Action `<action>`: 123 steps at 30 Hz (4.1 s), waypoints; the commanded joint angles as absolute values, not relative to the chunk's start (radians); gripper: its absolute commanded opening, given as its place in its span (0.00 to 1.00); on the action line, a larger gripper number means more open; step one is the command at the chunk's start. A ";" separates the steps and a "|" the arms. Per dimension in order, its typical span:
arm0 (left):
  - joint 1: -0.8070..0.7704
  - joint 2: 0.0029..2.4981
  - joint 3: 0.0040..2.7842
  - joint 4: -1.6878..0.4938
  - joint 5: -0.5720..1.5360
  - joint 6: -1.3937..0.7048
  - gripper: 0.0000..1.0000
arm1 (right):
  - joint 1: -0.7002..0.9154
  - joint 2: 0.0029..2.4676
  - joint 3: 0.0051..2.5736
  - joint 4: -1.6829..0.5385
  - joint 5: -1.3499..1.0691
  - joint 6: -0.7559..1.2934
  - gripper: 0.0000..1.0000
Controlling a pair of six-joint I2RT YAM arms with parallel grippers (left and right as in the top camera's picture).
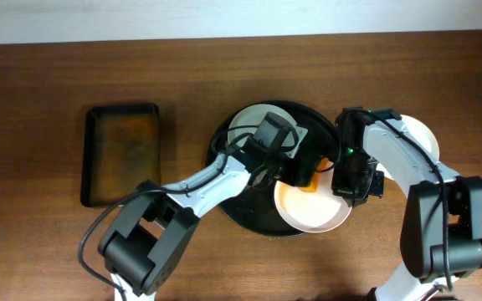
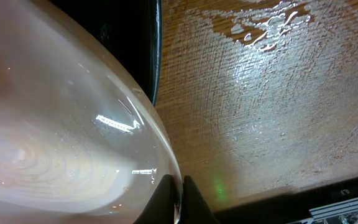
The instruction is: Clean dirty plates on tray and stack at the side
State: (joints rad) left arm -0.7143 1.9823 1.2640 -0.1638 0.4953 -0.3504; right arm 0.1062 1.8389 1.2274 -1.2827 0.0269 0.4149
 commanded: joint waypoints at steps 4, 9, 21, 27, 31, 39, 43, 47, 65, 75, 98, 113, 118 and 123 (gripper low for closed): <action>-0.737 1.999 1.272 -0.139 0.350 -0.297 0.00 | 0.111 1.820 1.238 -1.288 0.061 0.417 0.04; -0.739 2.037 1.272 -0.109 0.302 -0.289 0.00 | 0.111 1.820 1.238 -1.288 0.061 0.417 0.04; -0.796 2.059 1.273 -0.049 0.083 -0.234 0.00 | 0.111 1.820 1.238 -1.291 0.061 0.417 0.04; -0.741 2.032 1.273 -0.142 0.055 -0.233 0.00 | 0.111 1.820 1.238 -1.294 0.061 0.417 0.04; -0.741 1.943 1.273 -0.217 0.009 -0.234 0.00 | 0.111 1.820 1.238 -1.295 0.061 0.416 0.04; -0.678 1.700 1.273 -0.484 -0.034 -0.234 0.00 | 0.111 1.820 1.238 -1.278 0.065 0.417 0.04; -0.570 1.641 1.273 -0.704 -0.033 -0.311 0.00 | 0.111 1.794 1.297 -1.273 0.084 0.418 0.04; -0.487 1.641 1.273 -0.795 -0.033 -0.310 0.00 | 0.111 1.675 1.406 -1.309 0.217 0.416 0.04; -0.472 1.641 1.273 -0.794 -0.030 -0.310 0.00 | 0.468 1.476 1.429 -1.346 0.932 0.392 0.04; -0.472 1.641 1.273 -0.794 -0.030 -0.310 0.00 | 0.530 1.476 1.429 -1.339 1.003 0.550 0.04; -0.472 1.641 1.273 -0.794 -0.019 -0.314 0.00 | -0.368 1.739 1.429 -1.020 0.163 0.448 0.29; -0.365 1.641 1.273 -0.854 -0.030 -0.313 0.00 | 0.007 1.708 1.440 -0.959 -0.350 0.133 0.65; -0.365 1.641 1.273 -0.854 -0.030 -0.313 0.00 | 0.168 1.830 1.440 -0.886 -0.224 0.231 0.61; -0.365 1.641 1.273 -0.854 -0.030 -0.314 0.00 | 0.235 1.986 1.440 -0.822 -0.176 0.353 0.52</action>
